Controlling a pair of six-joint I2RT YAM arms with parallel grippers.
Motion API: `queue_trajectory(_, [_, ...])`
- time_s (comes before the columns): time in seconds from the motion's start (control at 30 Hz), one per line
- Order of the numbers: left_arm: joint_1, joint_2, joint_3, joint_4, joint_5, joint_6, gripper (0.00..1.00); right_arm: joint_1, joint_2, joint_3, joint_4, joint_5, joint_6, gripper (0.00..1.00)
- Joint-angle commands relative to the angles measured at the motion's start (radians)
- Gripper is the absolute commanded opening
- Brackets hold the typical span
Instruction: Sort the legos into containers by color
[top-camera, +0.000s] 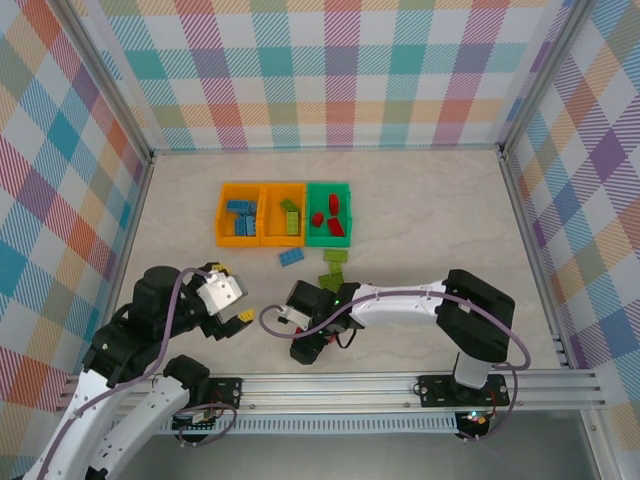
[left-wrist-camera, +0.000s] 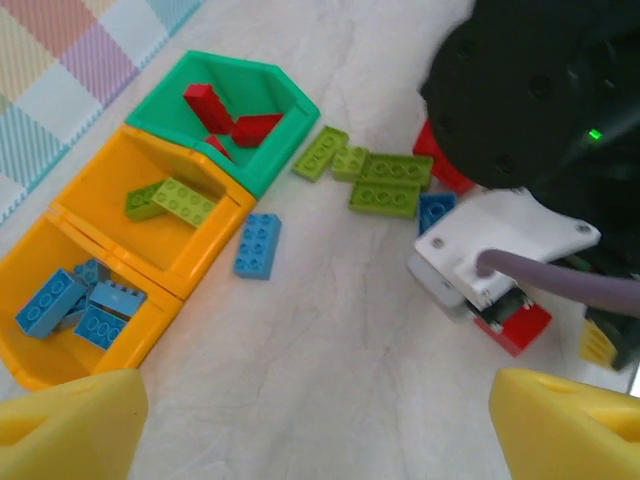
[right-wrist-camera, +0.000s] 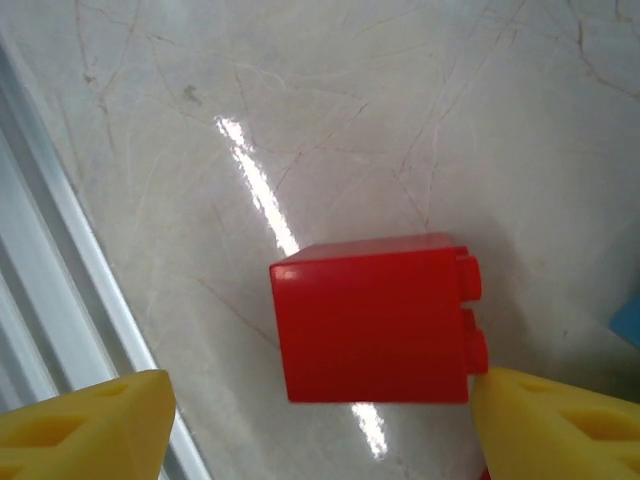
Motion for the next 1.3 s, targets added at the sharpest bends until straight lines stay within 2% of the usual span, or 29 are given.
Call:
queue_trajectory(0.0, [-0.001,-0.027,-0.026,-0.062,0.038,0.056,0.91,0.006,0.045,0.041,0.042,0.029,-0.024,0.71])
queue_trajectory(0.17, [-0.001,-0.068,-0.059,-0.04,0.06,0.062,0.93,0.005,0.071,0.051,0.051,0.05,-0.013,0.54])
queue_trajectory(0.33, [-0.001,-0.096,-0.079,-0.026,0.076,0.088,0.94,-0.005,-0.024,-0.003,0.109,0.045,0.011,0.31])
queue_trajectory(0.47, [-0.001,-0.113,-0.088,0.03,0.141,0.071,0.95,-0.065,-0.168,-0.057,0.173,-0.003,0.064,0.3])
queue_trajectory(0.57, [-0.001,-0.099,-0.099,0.121,0.222,0.002,0.96,-0.133,-0.259,-0.061,0.217,-0.004,0.082,0.31])
queue_trajectory(0.63, [-0.001,-0.082,-0.131,0.257,0.284,-0.086,0.98,-0.201,-0.276,-0.046,0.255,-0.001,0.086,0.32])
queue_trajectory(0.73, [-0.001,-0.03,-0.201,0.546,0.311,-0.318,1.0,-0.313,-0.226,0.042,0.251,0.004,0.063,0.32])
queue_trajectory(0.77, [-0.002,-0.002,-0.209,0.631,0.278,-0.405,1.0,-0.346,-0.197,0.084,0.237,0.016,0.049,0.32])
queue_trajectory(0.83, [-0.004,0.055,-0.199,0.69,0.173,-0.548,1.0,-0.394,-0.132,0.164,0.213,0.065,0.037,0.32])
queue_trajectory(0.93, [-0.006,0.122,-0.164,0.678,0.03,-0.697,1.0,-0.452,-0.027,0.272,0.193,0.143,0.025,0.32])
queue_trajectory(1.13, [-0.006,0.159,-0.159,0.632,-0.102,-0.912,1.0,-0.521,0.189,0.488,0.142,0.254,0.017,0.33])
queue_trajectory(1.2, [-0.005,0.156,-0.156,0.59,-0.194,-1.008,1.0,-0.535,0.239,0.543,0.117,0.256,0.045,0.39])
queue_trajectory(1.27, [-0.006,0.156,-0.159,0.541,-0.258,-1.084,1.0,-0.542,0.263,0.579,0.094,0.244,0.066,0.52])
